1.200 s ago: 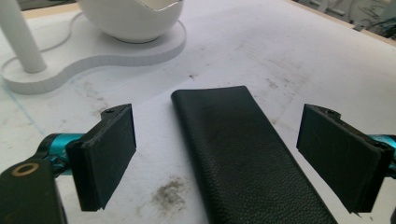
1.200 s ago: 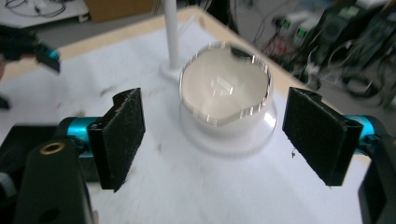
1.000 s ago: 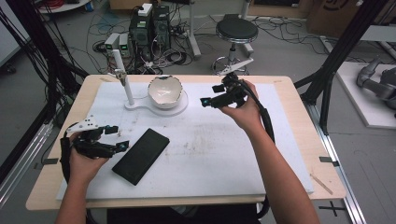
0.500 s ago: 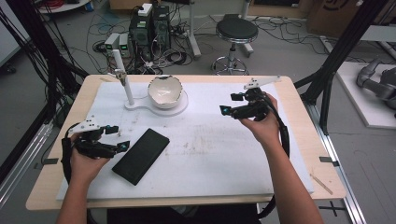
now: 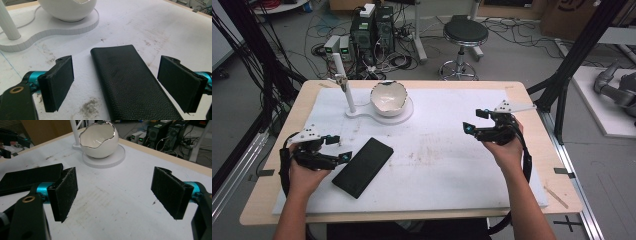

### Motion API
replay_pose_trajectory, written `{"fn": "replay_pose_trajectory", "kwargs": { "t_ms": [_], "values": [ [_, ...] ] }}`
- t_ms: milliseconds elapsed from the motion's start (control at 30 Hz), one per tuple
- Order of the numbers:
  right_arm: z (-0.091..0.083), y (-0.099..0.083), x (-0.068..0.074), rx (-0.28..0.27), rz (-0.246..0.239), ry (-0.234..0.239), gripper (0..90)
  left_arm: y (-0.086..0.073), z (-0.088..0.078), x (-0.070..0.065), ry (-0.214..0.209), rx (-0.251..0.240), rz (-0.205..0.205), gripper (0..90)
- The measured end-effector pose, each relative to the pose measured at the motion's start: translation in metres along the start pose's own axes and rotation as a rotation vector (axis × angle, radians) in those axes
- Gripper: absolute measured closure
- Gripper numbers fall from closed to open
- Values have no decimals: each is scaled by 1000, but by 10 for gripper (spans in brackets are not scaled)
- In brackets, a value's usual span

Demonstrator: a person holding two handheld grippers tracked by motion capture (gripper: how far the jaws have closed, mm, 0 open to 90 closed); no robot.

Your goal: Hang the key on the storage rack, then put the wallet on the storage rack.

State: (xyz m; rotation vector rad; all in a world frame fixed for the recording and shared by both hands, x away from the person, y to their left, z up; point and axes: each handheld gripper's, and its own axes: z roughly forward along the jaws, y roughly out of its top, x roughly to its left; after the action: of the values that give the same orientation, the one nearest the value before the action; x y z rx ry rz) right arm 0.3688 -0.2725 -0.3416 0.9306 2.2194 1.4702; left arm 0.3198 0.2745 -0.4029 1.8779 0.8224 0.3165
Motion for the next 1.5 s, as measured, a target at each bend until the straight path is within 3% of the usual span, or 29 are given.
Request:
{"fn": "replay_pose_trajectory", "kwargs": {
  "t_ms": [200,300,433,767,1233,1500],
  "values": [
    [-7,-22,-5,-17,39,-6,207,0,3,0,-2,1,7,137],
    [-11,-35,-7,-50,56,-21,201,1,5,0,-7,5,10,137],
    [-12,-41,-10,-54,80,-33,201,1,6,2,-7,4,11,134],
    [-8,-43,-6,-64,75,-56,200,3,5,2,-6,-15,14,133],
    [-11,-47,-10,-77,95,-61,201,5,8,3,-18,10,-2,133],
    [-11,-45,-9,-90,79,-66,201,4,12,4,-38,27,-8,134]
  ]
}}
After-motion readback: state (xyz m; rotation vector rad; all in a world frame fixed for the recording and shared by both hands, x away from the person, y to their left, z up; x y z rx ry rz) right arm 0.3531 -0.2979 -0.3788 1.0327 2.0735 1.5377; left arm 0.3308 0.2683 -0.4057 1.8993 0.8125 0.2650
